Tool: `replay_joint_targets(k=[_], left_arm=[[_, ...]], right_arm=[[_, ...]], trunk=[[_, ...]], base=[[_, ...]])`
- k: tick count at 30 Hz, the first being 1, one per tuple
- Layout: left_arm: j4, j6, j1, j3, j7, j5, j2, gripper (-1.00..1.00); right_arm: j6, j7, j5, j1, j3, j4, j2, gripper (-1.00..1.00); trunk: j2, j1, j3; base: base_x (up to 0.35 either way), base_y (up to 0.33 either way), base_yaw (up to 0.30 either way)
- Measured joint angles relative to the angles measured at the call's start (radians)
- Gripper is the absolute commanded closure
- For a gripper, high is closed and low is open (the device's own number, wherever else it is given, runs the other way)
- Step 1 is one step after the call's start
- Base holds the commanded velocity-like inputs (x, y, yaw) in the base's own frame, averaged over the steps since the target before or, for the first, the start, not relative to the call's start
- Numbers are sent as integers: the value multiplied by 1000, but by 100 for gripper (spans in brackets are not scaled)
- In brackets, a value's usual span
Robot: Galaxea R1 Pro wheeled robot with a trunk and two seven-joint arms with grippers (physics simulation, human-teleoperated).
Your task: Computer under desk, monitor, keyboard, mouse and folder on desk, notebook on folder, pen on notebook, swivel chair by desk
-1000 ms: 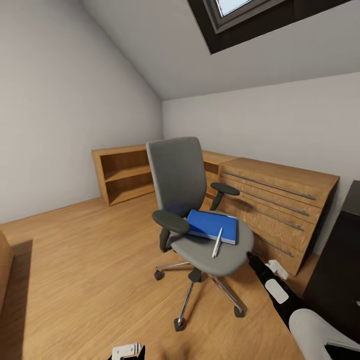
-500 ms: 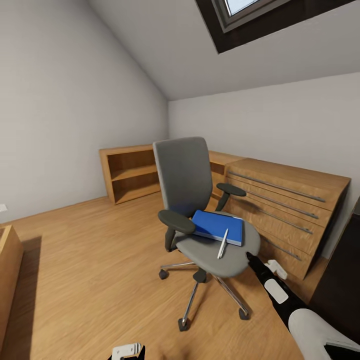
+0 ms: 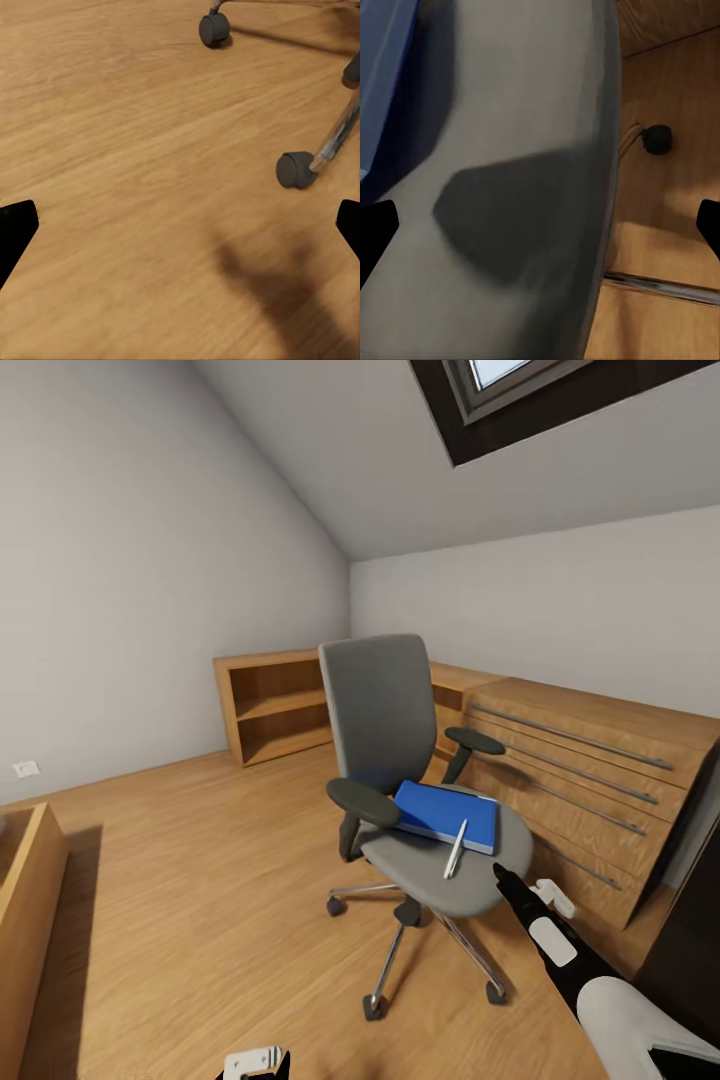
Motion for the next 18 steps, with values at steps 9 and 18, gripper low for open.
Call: replay_joint_targets(k=[9, 18], left_arm=[[0, 0, 0, 0, 0, -1, 0, -100], [0, 0, 0, 0, -1, -1, -1, -100]], right_arm=[[0, 1, -1, 0, 5, -1, 0, -100], [1, 1, -2, 1, 7, -6, 0, -100]], trunk=[[0, 0, 0], [0, 0, 0]], base=[[31, 2, 25], [171, 59, 0]])
